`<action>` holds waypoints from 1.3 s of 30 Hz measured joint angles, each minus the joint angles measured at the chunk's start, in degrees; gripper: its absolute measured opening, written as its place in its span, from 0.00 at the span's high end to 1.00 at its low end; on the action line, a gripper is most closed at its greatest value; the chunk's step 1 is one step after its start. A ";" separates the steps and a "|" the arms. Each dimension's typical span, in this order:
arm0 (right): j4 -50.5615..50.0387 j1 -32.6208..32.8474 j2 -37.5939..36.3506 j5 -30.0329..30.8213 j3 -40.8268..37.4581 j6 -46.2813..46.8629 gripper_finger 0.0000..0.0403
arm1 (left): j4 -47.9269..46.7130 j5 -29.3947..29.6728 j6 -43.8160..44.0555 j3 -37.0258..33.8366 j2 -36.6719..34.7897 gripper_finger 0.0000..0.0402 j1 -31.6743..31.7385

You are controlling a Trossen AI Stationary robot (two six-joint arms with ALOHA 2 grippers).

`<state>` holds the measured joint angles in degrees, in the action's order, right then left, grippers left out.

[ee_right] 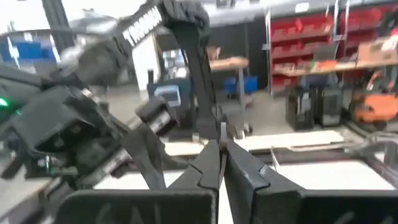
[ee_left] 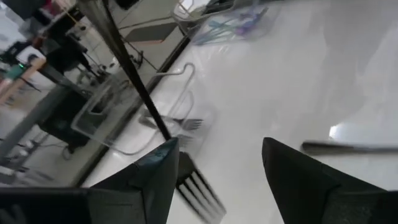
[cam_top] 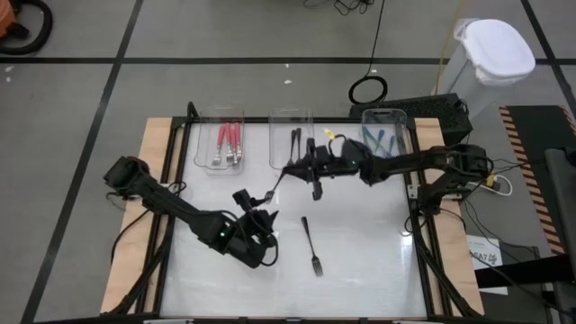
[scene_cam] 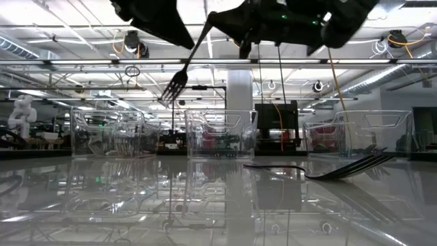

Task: Sort silverware by color (type)
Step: Put the black fork into the middle transparent bin

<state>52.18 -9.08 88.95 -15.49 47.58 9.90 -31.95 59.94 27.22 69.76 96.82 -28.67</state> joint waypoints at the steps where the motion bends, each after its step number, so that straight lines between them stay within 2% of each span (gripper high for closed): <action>1: -3.42 -0.55 0.00 -1.18 1.71 -0.77 0.99 | -1.44 0.01 -0.55 0.00 -0.37 0.43 0.02; 8: -21.95 -3.64 0.00 -2.92 11.54 -9.69 0.99 | -10.37 0.12 -0.58 0.00 -1.92 0.43 0.02; 12: -25.21 -6.01 0.00 -6.68 14.28 -11.02 0.99 | -12.72 -0.29 -0.61 0.00 -3.43 0.43 0.03; 15: -25.37 -7.89 -0.02 -10.25 14.68 -11.06 0.99 | -13.58 -4.27 -0.57 -0.02 -4.65 0.44 0.02; 23: -24.78 -14.46 -0.02 -18.09 14.68 -8.82 0.99 | -11.02 -5.91 2.27 -7.23 -7.21 0.54 -0.11; 29: -20.78 -20.29 -0.02 -25.90 14.65 -3.53 0.99 | -6.00 -7.96 5.47 -12.87 -8.49 0.56 -0.25; 35: -22.33 -26.52 0.00 -29.72 16.64 -1.01 0.99 | 0.90 -9.03 3.35 -13.84 -8.55 0.56 -0.24; 39: -28.48 -29.75 0.00 -31.25 20.87 -0.10 0.99 | 5.00 -9.28 -0.30 -13.84 -8.55 0.56 -0.24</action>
<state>23.70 -38.83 88.95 -46.74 68.45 9.80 -26.94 50.66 26.92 55.92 88.27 -28.91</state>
